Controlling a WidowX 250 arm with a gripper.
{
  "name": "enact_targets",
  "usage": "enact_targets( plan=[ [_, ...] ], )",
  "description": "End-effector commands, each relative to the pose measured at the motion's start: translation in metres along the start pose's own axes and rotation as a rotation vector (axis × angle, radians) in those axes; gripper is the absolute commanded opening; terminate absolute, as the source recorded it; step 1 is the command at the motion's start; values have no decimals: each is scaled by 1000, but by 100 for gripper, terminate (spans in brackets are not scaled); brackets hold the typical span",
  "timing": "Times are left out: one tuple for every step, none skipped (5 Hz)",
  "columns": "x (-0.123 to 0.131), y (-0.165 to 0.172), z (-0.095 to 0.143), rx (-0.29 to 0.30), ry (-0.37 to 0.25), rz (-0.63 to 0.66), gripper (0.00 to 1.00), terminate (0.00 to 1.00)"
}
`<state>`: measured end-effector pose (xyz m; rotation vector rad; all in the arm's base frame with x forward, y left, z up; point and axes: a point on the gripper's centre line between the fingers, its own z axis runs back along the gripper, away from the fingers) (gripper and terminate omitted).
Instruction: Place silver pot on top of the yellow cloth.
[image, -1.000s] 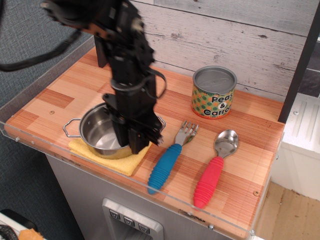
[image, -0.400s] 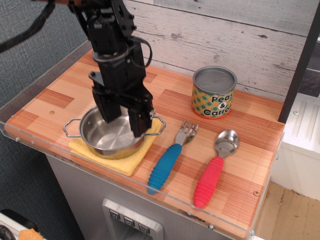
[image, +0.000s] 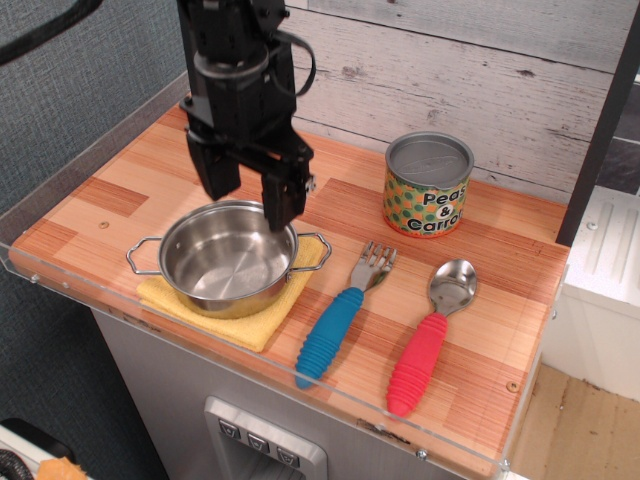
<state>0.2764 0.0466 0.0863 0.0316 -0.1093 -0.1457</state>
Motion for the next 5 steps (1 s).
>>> enact_targets(
  plan=[
    [21, 36, 26, 13, -65, 161, 100, 0],
    [23, 54, 28, 37, -57, 222, 100, 0],
    [8, 72, 30, 32, -73, 265, 100, 0],
    [-3, 85, 31, 31, -76, 306, 100, 0],
    [-14, 101, 33, 51, -72, 349, 100, 100]
  ],
)
